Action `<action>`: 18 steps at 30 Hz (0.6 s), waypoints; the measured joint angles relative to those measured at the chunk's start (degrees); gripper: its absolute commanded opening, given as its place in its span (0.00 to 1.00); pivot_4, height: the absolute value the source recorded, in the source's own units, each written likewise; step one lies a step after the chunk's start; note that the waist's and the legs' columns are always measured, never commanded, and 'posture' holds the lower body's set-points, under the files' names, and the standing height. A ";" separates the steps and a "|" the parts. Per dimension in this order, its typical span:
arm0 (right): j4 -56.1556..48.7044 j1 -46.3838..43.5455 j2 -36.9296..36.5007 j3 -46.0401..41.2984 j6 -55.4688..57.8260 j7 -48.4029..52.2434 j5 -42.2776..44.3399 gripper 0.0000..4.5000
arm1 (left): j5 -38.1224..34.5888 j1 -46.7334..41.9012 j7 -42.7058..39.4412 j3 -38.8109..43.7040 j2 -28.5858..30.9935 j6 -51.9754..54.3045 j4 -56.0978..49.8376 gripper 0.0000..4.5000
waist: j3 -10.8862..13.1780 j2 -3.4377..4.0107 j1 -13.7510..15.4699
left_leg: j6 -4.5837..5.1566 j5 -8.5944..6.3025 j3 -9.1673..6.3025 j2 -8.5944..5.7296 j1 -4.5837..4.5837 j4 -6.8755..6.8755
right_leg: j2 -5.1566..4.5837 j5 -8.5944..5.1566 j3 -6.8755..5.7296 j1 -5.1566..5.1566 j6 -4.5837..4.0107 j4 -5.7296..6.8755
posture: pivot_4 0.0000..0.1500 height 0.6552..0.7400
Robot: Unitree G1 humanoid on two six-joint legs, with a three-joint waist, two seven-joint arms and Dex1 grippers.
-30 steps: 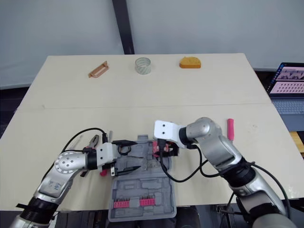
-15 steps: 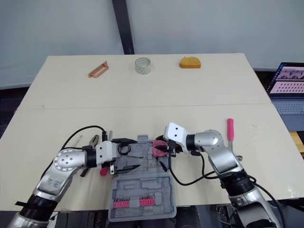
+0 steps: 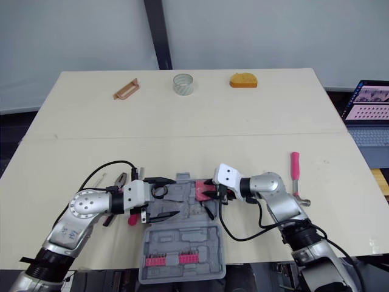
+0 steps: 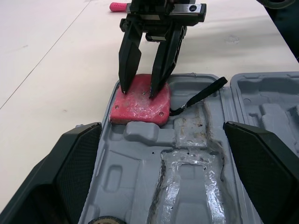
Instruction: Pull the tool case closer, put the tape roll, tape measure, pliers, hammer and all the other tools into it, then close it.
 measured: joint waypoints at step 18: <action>13.65 -0.71 4.15 -0.44 -11.87 0.12 0.19 0.36 | -0.02 -0.63 0.03 0.10 0.07 0.42 -0.01 1.00 | -0.16 -0.04 -0.17 | 0.00 0.00 0.01 0.01 0.55 -0.15 | 0.00 0.00 0.02 0.50 0.00 0.00 | 1.00 1.00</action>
